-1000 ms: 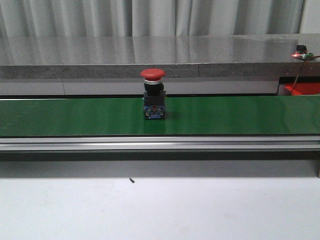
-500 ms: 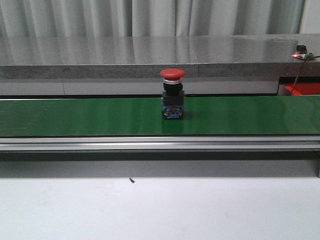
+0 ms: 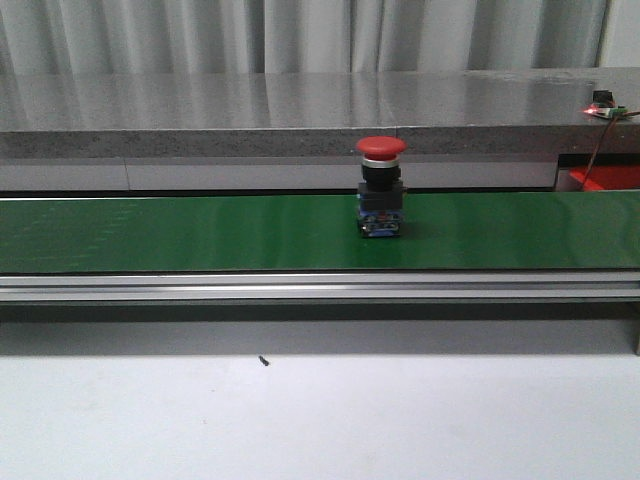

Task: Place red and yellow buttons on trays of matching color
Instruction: 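Lower the right gripper onto the red button on the belt and grasp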

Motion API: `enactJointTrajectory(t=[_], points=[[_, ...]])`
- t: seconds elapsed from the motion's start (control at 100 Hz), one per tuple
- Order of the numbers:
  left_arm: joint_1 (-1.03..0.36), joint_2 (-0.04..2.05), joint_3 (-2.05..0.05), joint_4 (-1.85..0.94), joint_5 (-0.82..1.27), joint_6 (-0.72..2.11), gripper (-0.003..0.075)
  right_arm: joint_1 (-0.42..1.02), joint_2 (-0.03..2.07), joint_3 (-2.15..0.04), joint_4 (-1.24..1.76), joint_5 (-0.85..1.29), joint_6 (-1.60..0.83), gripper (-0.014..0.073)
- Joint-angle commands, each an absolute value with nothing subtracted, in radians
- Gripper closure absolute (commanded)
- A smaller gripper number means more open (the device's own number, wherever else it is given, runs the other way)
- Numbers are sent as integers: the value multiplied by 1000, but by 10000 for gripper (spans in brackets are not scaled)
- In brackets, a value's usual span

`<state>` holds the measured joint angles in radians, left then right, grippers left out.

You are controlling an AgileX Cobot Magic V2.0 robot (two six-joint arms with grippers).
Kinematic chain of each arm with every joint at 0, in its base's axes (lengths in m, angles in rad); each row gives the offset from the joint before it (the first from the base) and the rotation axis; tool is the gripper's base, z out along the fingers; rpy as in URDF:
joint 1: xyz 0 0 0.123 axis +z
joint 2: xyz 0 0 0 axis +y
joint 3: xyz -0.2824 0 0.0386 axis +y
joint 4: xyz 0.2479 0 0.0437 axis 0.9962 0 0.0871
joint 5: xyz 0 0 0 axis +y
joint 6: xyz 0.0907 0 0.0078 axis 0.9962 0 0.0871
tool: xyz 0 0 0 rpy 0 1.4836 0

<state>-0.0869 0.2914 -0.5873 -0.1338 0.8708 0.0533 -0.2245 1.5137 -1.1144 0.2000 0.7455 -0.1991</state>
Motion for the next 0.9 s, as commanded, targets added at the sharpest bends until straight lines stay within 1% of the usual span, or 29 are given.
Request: enactJointTrajectory(t=[0.0,0.41,0.7,0.89], points=[[-89,302,-611,-145,804,53,740,-159,1470,-1137,221,735,-250,86],[-89,302,-611,-145,804,53,740,88,1478,-1153,225,750,-273,86],[-89,302,-611,-145,804,53,740,187,1553,-1300,225,873,-280,86],[-89,302,-611,-145,804,53,740,229,1635,-1398,225,941,-332,86]])
